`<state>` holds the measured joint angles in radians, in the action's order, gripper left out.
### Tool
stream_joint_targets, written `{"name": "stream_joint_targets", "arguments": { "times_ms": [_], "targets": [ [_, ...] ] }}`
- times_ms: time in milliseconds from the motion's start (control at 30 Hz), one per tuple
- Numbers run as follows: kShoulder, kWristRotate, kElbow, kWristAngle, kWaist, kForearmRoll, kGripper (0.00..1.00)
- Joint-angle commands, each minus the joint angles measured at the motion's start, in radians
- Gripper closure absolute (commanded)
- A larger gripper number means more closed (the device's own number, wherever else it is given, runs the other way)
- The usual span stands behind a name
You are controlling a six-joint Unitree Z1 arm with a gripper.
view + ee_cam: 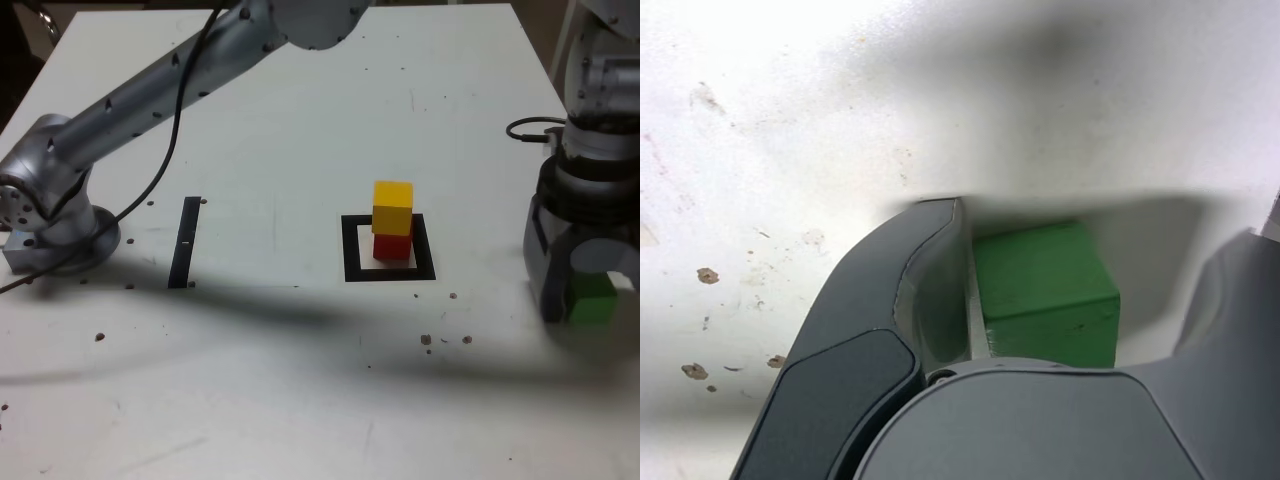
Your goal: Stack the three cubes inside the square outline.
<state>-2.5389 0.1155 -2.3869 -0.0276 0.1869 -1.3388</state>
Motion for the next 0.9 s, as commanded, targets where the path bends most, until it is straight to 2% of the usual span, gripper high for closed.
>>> {"name": "stream_joint_targets", "arguments": {
  "times_ms": [0,67,867],
  "targets": [
    [-0.010,0.002,-0.005,0.009,0.000,0.002,0.73],
    [-0.009,0.001,-0.006,0.014,0.001,0.004,0.78],
    [0.034,-0.003,0.006,0.023,0.002,-0.032,0.79]
  ]
}}
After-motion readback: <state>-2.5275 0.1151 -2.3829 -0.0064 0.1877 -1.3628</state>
